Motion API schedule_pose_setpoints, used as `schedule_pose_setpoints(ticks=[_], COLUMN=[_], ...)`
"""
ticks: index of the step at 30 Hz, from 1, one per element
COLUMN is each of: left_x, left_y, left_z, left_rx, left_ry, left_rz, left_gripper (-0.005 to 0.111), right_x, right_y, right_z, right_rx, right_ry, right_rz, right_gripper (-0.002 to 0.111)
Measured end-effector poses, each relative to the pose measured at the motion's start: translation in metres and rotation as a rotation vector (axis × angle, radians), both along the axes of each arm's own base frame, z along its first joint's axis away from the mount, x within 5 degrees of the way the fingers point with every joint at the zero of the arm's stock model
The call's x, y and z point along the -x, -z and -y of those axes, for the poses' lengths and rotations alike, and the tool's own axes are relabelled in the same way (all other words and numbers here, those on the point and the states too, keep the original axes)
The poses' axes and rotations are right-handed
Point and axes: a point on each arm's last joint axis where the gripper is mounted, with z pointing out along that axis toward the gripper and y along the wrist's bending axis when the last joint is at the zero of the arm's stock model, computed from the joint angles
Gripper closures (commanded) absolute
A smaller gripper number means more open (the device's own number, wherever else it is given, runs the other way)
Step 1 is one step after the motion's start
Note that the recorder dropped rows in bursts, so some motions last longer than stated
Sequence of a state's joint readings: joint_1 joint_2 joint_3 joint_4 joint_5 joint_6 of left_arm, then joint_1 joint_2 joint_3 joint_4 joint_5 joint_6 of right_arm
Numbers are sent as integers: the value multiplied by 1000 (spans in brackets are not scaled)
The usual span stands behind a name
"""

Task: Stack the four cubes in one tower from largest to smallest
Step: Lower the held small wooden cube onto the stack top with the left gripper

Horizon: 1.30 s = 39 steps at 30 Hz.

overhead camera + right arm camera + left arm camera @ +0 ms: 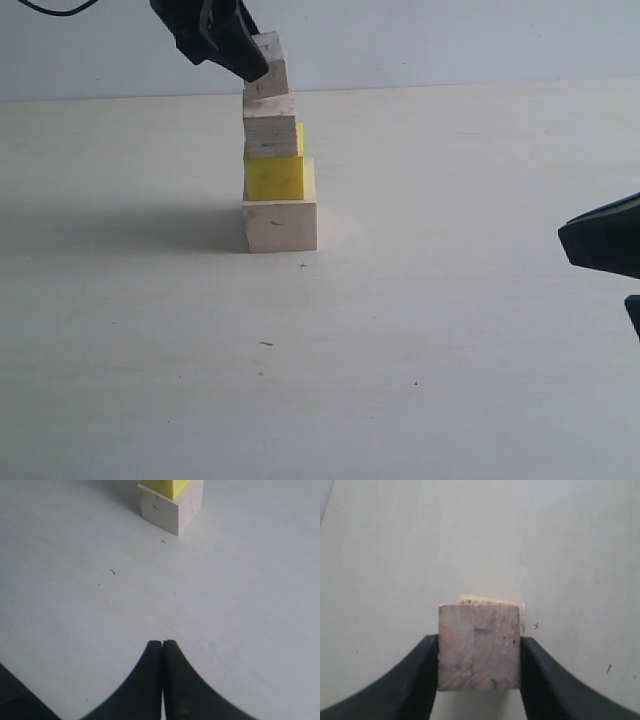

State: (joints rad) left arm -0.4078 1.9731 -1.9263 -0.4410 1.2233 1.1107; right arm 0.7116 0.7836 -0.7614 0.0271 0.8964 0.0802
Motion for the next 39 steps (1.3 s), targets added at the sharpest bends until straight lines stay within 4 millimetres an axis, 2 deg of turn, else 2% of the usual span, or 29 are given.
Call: schedule_pose_setpoints(ticks=[7, 14, 25, 39], left_x=[7, 11, 18, 18], left_y=[-5, 9, -6, -6], left_z=[-2, -3, -3, -4], left_rx=[1, -18, 20, 7], left_ry=[9, 35, 75, 96], left_rz=[6, -31, 12, 30], left_gripper=[107, 107, 107, 107], right_x=[-1, -1, -1, -1], right_y=[-1, -2, -2, -2], right_z=[-1, -1, -1, -1], right_rx=[-11, -16, -16, -16], right_ry=[0, 1, 1, 1], right_rz=[12, 19, 19, 19], right_gripper=[108, 108, 108, 108])
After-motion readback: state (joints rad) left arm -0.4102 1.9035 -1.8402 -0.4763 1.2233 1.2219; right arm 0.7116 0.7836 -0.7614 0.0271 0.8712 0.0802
